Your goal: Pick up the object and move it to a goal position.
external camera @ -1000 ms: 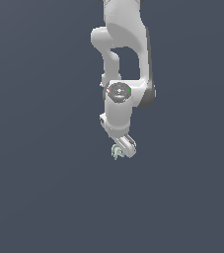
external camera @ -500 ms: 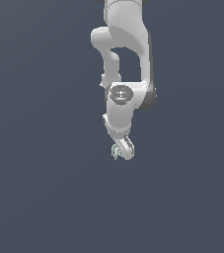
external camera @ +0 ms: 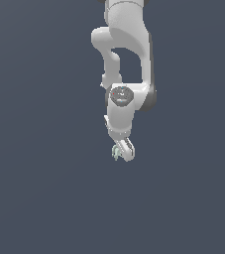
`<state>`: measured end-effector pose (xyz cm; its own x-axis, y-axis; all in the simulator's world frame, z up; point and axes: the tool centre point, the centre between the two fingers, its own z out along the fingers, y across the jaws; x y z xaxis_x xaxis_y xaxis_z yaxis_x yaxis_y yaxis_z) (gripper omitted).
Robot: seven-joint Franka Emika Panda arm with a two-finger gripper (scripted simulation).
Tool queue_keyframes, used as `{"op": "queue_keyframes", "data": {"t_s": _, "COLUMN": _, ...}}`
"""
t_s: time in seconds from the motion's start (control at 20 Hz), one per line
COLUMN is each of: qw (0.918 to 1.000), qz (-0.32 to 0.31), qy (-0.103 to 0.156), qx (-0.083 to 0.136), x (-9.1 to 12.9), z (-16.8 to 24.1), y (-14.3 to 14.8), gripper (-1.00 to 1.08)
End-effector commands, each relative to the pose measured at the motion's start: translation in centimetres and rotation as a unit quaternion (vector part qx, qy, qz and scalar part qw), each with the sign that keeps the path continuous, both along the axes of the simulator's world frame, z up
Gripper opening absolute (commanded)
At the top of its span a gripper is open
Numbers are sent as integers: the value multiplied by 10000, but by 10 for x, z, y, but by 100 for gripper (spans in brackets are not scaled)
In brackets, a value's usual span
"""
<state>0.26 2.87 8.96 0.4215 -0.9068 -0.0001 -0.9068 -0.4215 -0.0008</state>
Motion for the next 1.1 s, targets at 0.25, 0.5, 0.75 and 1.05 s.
{"op": "queue_keyframes", "data": {"t_s": 0.25, "qw": 10000, "qz": -18, "qy": 4, "qx": -2, "x": -1, "z": -32, "y": 0, "gripper": 100}}
{"op": "queue_keyframes", "data": {"t_s": 0.5, "qw": 10000, "qz": -21, "qy": 4, "qx": -2, "x": -1, "z": -47, "y": 0, "gripper": 100}}
{"op": "queue_keyframes", "data": {"t_s": 0.75, "qw": 10000, "qz": -21, "qy": 4, "qx": -2, "x": 0, "z": -47, "y": 0, "gripper": -100}}
{"op": "queue_keyframes", "data": {"t_s": 1.05, "qw": 10000, "qz": -21, "qy": 4, "qx": -2, "x": 0, "z": -47, "y": 0, "gripper": -100}}
